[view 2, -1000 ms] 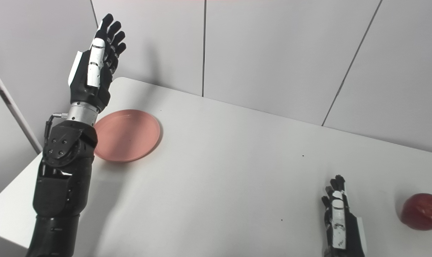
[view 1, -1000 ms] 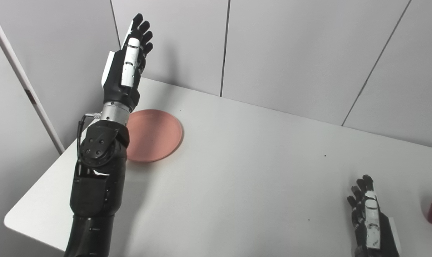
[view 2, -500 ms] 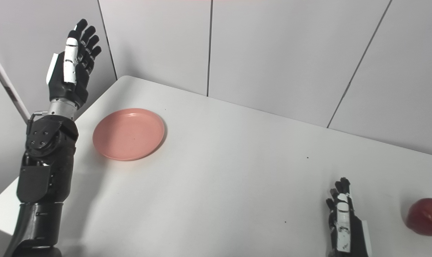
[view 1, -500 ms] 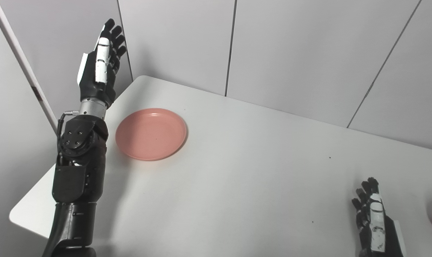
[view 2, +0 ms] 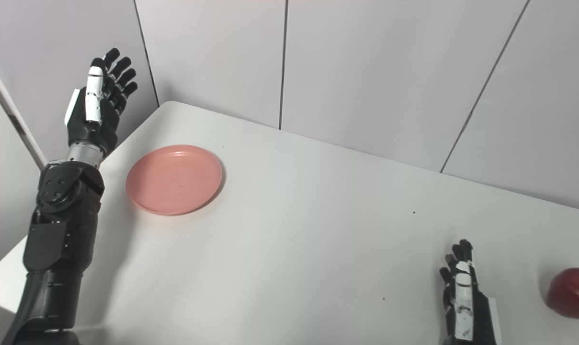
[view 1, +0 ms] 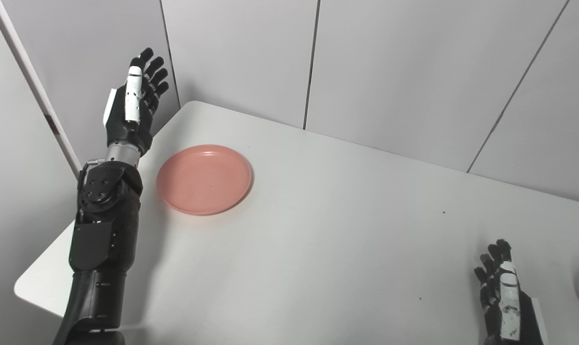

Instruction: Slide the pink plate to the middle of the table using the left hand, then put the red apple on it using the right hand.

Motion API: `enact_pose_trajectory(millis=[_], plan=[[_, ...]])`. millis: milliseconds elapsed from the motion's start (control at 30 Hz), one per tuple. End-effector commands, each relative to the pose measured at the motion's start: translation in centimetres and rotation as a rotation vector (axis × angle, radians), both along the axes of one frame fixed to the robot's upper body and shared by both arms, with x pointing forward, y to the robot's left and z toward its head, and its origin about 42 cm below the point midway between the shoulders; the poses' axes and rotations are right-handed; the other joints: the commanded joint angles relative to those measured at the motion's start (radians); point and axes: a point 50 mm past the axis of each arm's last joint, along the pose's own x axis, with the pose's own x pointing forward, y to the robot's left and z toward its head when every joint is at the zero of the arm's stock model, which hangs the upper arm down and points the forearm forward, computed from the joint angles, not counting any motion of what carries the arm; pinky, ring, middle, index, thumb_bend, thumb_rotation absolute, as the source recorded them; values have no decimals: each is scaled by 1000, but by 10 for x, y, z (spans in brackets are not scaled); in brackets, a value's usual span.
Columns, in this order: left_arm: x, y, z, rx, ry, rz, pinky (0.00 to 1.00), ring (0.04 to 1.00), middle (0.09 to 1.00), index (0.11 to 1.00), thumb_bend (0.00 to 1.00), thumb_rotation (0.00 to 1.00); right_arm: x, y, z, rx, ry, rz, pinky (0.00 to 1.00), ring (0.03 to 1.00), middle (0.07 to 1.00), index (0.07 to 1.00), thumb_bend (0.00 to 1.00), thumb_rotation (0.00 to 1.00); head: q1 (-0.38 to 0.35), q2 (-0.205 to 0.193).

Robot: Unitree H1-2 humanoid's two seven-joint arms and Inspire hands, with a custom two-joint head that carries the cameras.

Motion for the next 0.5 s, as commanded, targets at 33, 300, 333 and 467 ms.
enact_pose_trajectory(millis=[33, 300, 333, 467], plan=[[-2, 13, 15, 39, -50, 2, 927, 924, 920, 896, 349, 1000, 5, -1, 17, 1, -90, 2, 1000, 1000, 1000, 1000, 157, 1000, 3, 2], [-6, 20, 1, 41, 2, 29, 908, 910, 905, 877, 336, 1000, 3, 1, 21, -1, -78, -3, 1000, 1000, 1000, 1000, 159, 1000, 7, 0], [-7, 21, -1, 37, 7, 34, 907, 908, 902, 874, 335, 1000, 4, 1, 21, -2, -82, -4, 1000, 1000, 1000, 1000, 157, 1000, 6, -1], [-8, 25, -6, 29, 18, 48, 911, 909, 902, 870, 335, 1000, 4, 0, 21, -2, -81, -5, 1000, 1000, 1000, 1000, 157, 1000, 8, 0]])
